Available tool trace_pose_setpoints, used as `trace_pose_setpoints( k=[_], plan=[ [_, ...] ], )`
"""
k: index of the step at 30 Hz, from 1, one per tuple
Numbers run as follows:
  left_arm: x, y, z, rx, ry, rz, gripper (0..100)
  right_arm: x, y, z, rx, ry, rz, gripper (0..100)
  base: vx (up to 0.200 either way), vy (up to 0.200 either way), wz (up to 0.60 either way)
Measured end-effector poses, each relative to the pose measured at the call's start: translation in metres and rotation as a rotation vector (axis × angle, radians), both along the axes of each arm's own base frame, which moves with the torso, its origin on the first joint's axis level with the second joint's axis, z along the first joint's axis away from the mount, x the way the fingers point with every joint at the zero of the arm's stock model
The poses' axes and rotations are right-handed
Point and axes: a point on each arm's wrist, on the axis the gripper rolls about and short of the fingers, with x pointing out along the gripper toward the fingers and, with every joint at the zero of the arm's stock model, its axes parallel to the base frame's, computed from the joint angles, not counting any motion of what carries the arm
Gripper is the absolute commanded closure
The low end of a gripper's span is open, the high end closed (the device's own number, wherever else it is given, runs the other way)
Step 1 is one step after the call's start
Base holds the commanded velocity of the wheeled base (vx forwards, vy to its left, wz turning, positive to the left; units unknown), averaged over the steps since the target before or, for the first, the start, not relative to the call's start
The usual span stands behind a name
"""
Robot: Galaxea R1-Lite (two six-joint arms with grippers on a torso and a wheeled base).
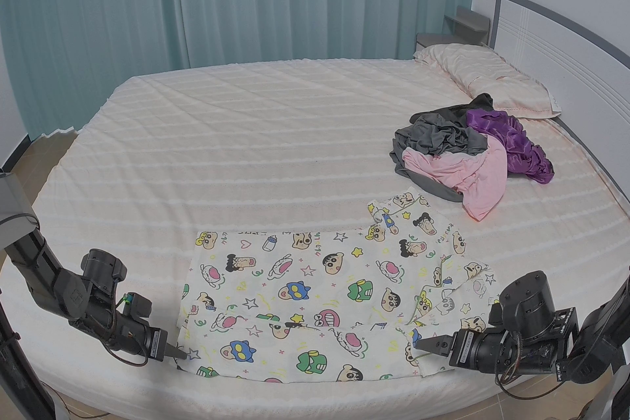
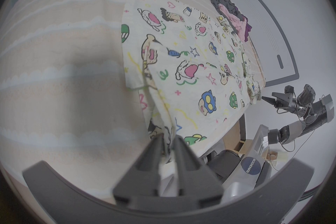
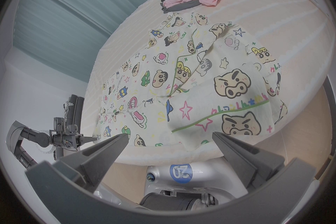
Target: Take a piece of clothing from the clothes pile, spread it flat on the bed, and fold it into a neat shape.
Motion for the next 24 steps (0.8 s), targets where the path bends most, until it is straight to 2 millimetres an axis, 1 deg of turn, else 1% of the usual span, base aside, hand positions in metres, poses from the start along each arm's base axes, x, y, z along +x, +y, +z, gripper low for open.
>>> trace_pose_setpoints(
  k=[6,16,17,24],
  plan=[
    [-0.012,0.0,-0.002,0.018,0.03,-0.002,100,0.0,0.0,0.0,0.0,0.003,0.002,0,0.0,0.0,0.0],
    [-0.026,0.0,-0.004,0.044,0.049,-0.022,100,0.0,0.0,-0.001,-0.002,0.007,0.002,0,0.0,0.0,0.0],
    [-0.027,0.0,-0.005,0.044,0.052,-0.023,0,0.0,0.0,-0.001,-0.002,0.008,0.002,0,0.0,0.0,0.0],
    [-0.032,0.0,-0.005,0.051,0.063,-0.021,0,-0.001,0.0,0.0,0.001,0.004,0.003,0,0.0,0.0,0.0]
  ],
)
